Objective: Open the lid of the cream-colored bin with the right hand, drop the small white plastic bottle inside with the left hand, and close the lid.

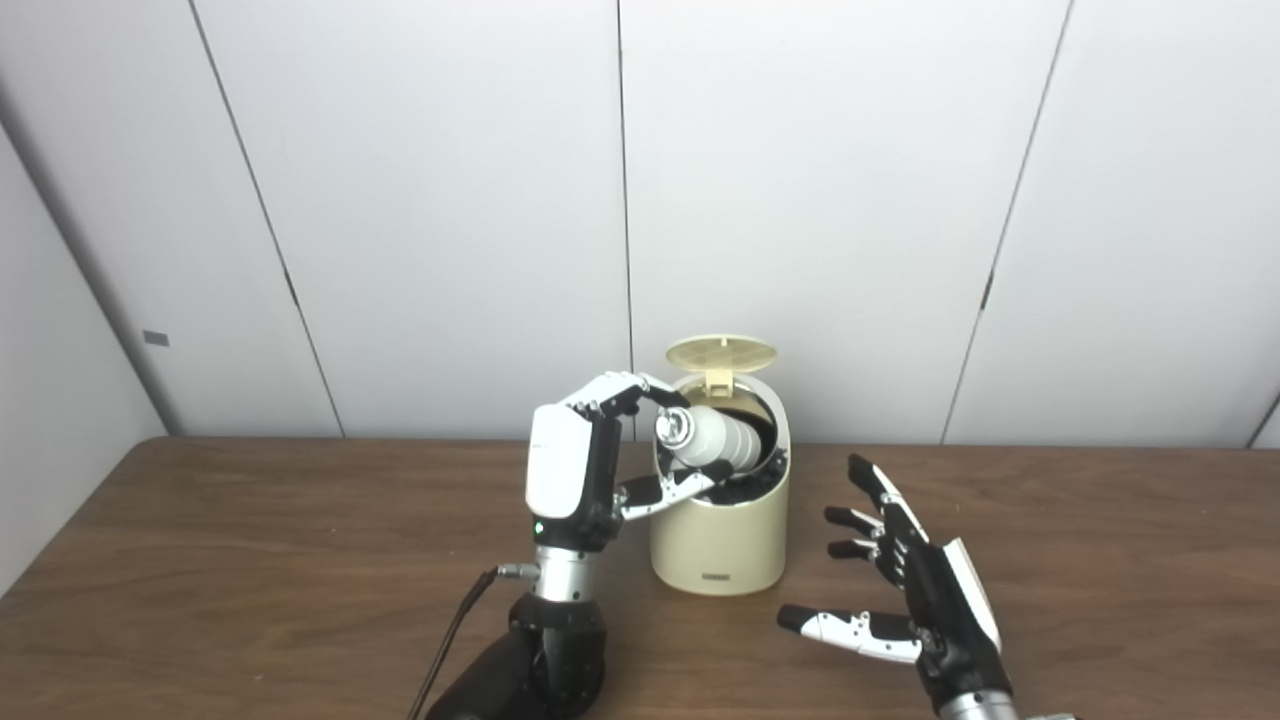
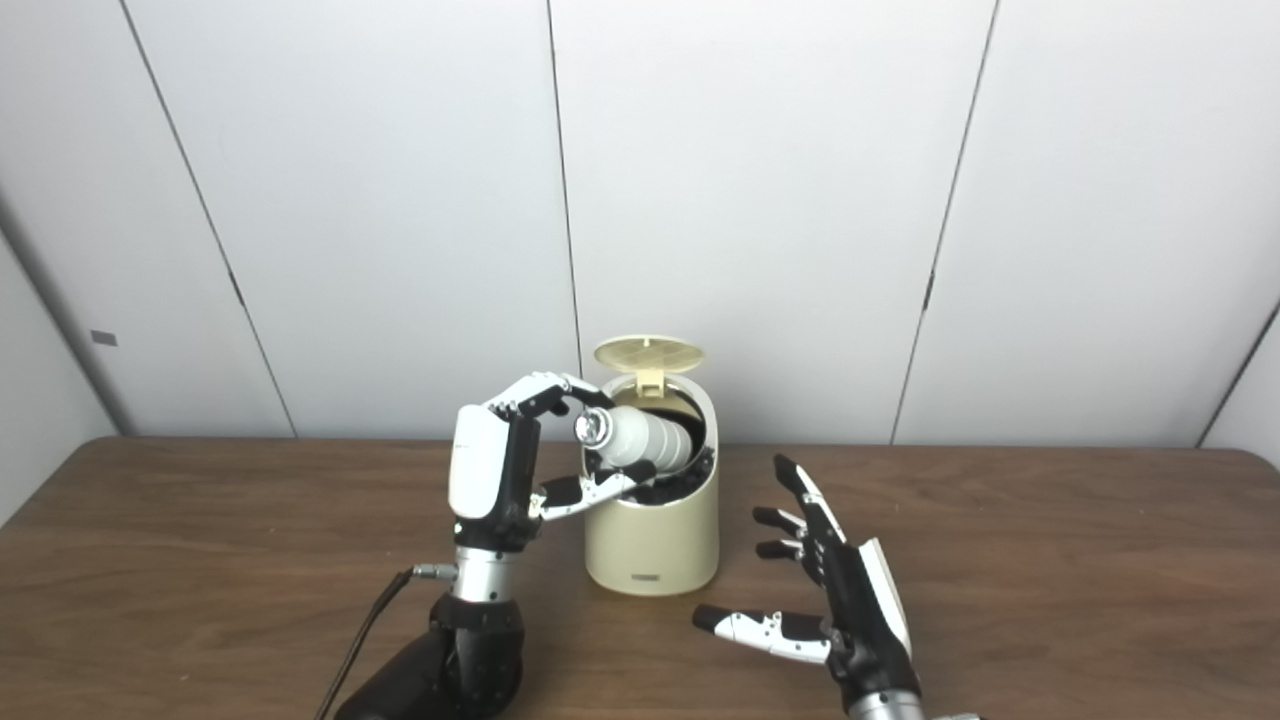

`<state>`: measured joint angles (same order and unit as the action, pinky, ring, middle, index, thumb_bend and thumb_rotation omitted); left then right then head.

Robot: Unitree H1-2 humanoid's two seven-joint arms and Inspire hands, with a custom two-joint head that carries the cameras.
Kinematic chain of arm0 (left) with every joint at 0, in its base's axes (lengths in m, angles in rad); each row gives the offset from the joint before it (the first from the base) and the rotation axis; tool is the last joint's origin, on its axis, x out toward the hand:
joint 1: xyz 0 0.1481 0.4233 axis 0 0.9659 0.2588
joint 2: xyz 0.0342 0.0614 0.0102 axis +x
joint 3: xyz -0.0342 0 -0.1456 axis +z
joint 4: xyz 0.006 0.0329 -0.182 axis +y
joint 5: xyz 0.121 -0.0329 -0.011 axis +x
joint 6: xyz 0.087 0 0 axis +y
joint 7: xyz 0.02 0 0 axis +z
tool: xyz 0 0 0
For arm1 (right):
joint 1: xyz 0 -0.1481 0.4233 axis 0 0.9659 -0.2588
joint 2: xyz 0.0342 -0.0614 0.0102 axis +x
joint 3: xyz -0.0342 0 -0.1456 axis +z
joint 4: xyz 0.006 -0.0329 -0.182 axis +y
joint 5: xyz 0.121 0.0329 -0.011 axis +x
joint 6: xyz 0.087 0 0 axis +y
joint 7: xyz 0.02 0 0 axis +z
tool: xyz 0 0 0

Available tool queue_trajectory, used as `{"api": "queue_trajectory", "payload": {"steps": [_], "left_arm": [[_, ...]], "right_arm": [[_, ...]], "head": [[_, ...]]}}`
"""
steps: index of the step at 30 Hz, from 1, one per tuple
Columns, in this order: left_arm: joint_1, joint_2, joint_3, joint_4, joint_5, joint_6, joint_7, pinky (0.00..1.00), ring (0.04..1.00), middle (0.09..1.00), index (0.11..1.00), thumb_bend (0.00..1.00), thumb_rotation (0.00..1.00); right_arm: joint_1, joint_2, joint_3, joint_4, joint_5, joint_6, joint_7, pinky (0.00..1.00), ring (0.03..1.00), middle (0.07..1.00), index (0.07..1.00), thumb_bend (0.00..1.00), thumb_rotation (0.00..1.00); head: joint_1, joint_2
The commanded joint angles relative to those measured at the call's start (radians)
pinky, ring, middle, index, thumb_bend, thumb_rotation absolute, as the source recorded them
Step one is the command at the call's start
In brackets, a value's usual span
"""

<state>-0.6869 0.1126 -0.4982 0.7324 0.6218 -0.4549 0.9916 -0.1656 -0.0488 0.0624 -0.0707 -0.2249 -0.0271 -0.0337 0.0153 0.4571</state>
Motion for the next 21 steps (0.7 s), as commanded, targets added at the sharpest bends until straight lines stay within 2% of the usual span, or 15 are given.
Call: {"api": "queue_trajectory", "payload": {"steps": [1, 10, 11, 13, 16, 21], "left_arm": [[-0.035, 0.002, 0.01, -0.03, 0.014, -0.015, 0.01, 0.48, 0.589, 0.534, 0.472, 0.52, 0.0], [-0.026, 0.002, 0.012, -0.051, -0.005, -0.015, -0.011, 0.46, 0.587, 0.505, 0.494, 0.52, 0.0], [-0.025, 0.0, 0.017, -0.052, -0.009, -0.015, -0.017, 0.47, 0.602, 0.604, 0.604, 0.64, 0.02], [-0.022, -0.002, 0.02, -0.056, -0.023, -0.015, -0.027, 0.5, 0.637, 0.705, 0.722, 0.75, 0.05], [-0.023, 0.0, 0.014, -0.06, -0.038, -0.015, -0.03, 0.53, 0.673, 0.751, 0.779, 0.79, 0.06], [-0.025, 0.002, 0.01, -0.06, -0.034, -0.014, -0.023, 0.53, 0.677, 0.754, 0.787, 0.8, 0.06]], "right_arm": [[-0.033, 0.005, 0.002, -0.033, 0.001, -0.019, -0.003, 0.68, 0.806, 0.945, 0.927, 0.78, 0.13], [-0.033, 0.003, 0.002, -0.039, -0.005, -0.011, -0.003, 0.69, 0.807, 0.943, 0.931, 0.77, 0.12], [-0.033, 0.003, 0.002, -0.039, -0.005, -0.011, -0.003, 0.69, 0.807, 0.943, 0.93, 0.77, 0.12], [-0.032, 0.003, 0.001, -0.04, -0.006, -0.009, -0.004, 0.69, 0.806, 0.942, 0.926, 0.78, 0.12], [-0.032, 0.004, 0.0, -0.04, 0.002, -0.009, -0.002, 0.68, 0.81, 0.944, 0.924, 0.78, 0.11], [-0.034, -0.001, 0.0, -0.035, 0.0, -0.013, 0.0, 0.69, 0.812, 0.944, 0.927, 0.78, 0.11]], "head": [[0.0, 0.0], [0.002, 0.003], [0.003, 0.003], [0.003, 0.003], [0.004, 0.004], [0.007, 0.006]]}}
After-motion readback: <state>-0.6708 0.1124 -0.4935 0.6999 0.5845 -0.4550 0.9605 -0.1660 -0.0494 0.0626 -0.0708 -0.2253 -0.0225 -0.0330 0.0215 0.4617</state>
